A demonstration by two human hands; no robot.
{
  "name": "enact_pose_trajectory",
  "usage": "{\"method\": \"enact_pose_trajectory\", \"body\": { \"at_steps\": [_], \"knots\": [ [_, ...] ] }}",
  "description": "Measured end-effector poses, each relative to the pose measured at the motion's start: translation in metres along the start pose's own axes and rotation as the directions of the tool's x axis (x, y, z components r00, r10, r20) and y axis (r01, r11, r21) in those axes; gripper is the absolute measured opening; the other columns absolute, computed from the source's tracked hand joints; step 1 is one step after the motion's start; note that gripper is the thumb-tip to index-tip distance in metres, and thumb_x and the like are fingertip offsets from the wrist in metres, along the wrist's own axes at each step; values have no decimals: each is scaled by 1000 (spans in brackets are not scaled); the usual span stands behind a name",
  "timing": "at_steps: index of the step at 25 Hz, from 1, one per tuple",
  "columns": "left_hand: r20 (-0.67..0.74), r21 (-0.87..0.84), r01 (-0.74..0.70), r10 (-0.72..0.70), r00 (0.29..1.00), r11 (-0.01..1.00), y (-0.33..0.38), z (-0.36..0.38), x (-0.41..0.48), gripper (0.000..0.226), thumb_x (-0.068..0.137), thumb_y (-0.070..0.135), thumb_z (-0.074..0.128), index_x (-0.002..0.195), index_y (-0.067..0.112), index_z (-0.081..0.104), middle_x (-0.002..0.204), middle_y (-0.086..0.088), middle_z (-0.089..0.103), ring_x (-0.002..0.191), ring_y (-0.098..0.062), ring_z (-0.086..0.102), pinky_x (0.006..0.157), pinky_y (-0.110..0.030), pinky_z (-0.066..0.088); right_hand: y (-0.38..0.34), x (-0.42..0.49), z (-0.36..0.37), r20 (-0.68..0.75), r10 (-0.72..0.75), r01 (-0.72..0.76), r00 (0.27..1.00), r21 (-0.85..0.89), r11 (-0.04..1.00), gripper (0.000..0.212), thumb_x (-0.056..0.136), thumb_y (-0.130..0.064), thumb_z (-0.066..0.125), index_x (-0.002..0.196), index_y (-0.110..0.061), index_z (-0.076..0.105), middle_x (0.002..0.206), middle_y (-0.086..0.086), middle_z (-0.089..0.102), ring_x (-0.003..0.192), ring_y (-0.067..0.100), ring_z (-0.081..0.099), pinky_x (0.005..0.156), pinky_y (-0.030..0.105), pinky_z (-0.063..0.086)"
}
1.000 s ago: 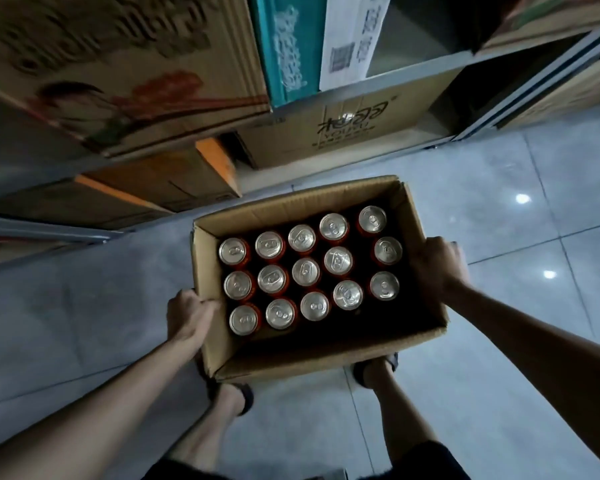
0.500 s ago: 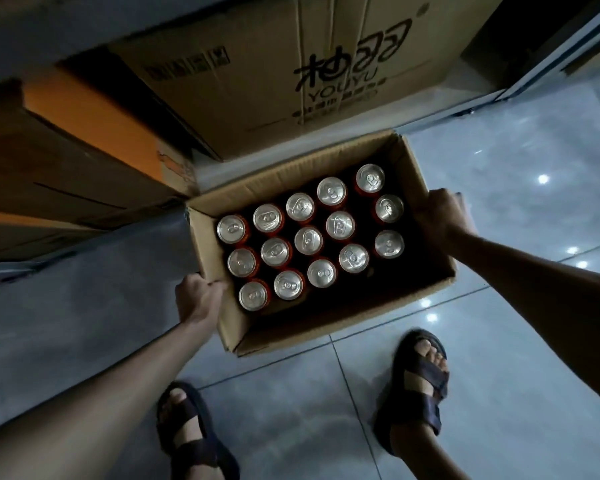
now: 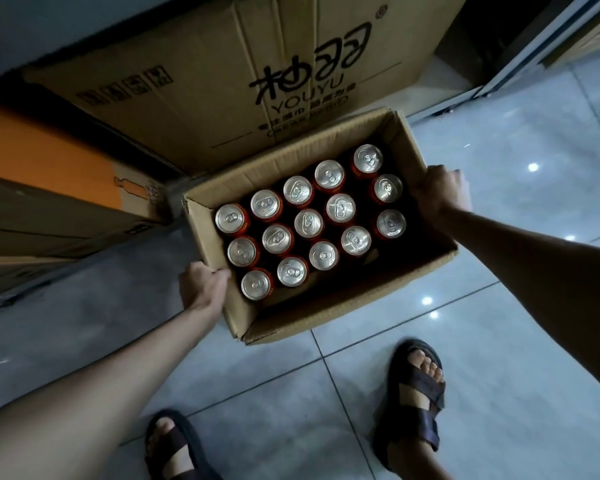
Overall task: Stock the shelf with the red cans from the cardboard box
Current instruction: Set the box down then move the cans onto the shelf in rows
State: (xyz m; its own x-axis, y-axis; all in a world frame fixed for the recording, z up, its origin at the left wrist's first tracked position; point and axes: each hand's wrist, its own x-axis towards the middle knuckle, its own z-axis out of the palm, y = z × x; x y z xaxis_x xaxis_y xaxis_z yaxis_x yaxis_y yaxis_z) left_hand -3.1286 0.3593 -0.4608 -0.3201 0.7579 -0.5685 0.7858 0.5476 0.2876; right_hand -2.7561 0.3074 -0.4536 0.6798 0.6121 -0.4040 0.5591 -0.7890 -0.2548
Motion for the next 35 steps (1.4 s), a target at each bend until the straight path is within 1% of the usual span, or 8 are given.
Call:
{"method": "enact_pose_trajectory", "body": {
  "at_steps": [4, 7, 10, 12, 18, 23, 28, 35],
  "knots": [
    [166, -20, 41, -37, 986, 999, 0, -16, -3, 13, 77, 23, 69, 84, 13, 64, 94, -13, 71, 81, -29, 68, 67, -27, 50, -24, -33, -1, -80, 150, -134, 985, 177, 975, 23, 89, -13, 46, 110, -15, 55, 111, 21, 56, 98, 35, 54, 74, 39, 38],
    [322, -191, 88, -22, 947, 978, 0, -31, -18, 10, 81, 14, 65, 90, 18, 65, 102, -14, 73, 86, -28, 70, 77, -34, 59, -55, -104, 17, -234, -317, 324, 919, -11, 946, 63, 72, -1, 58, 134, -12, 47, 129, 19, 47, 110, 36, 47, 90, 45, 43],
    [425, -320, 109, 39, 905, 941, -8, -45, -29, 22, 87, 3, 61, 107, 12, 64, 113, -18, 70, 98, -33, 69, 85, -41, 58, -93, -169, 52, 151, -736, 748, 660, -43, 662, 54, 74, -11, 67, 127, -15, 58, 121, 10, 54, 108, 29, 51, 84, 44, 49],
    [472, -362, 91, 98, 876, 928, -13, -51, -30, 27, 90, 0, 60, 117, 4, 60, 116, -18, 68, 101, -34, 66, 88, -44, 57, -118, -188, 81, 378, -763, 844, 524, -113, 523, 46, 79, -23, 64, 124, -19, 56, 121, 5, 54, 113, 25, 48, 90, 38, 42],
    [474, -447, 23, 215, 854, 894, -21, -49, -21, 20, 92, -8, 53, 109, 1, 56, 87, -11, 63, 69, -19, 62, 53, -21, 58, -157, -195, 150, 335, -626, 693, 704, -515, 505, 28, 91, -18, 48, 115, -4, 47, 104, 12, 65, 100, 31, 57, 100, 40, 35],
    [481, -382, -11, 209, 852, 924, -28, -49, -13, 13, 92, -2, 57, 98, 10, 59, 98, -16, 67, 84, -31, 68, 75, -40, 62, -158, -192, 156, 301, -655, 706, 693, -469, 531, 43, 86, -23, 57, 120, -1, 43, 96, 9, 67, 94, 29, 60, 98, 38, 34],
    [424, 26, -298, 260, 868, 954, -35, -81, -34, 42, 79, 17, 73, 119, 22, 61, 111, -3, 72, 105, -25, 66, 92, -38, 54, -150, -215, 79, 186, -652, 678, 735, -188, 710, 61, 64, -47, 60, 107, -5, 46, 81, 11, 69, 90, 30, 61, 86, 37, 30],
    [593, -229, -574, 580, 558, 786, 62, -242, -158, 76, 56, 32, 85, 123, 36, 49, 117, 12, 62, 111, -9, 59, 93, -29, 48, -186, -295, -175, 209, -438, 345, 875, 366, 864, 74, 48, -62, 73, 114, -34, 54, 98, -6, 67, 90, 15, 61, 77, 32, 51]
  ]
}}
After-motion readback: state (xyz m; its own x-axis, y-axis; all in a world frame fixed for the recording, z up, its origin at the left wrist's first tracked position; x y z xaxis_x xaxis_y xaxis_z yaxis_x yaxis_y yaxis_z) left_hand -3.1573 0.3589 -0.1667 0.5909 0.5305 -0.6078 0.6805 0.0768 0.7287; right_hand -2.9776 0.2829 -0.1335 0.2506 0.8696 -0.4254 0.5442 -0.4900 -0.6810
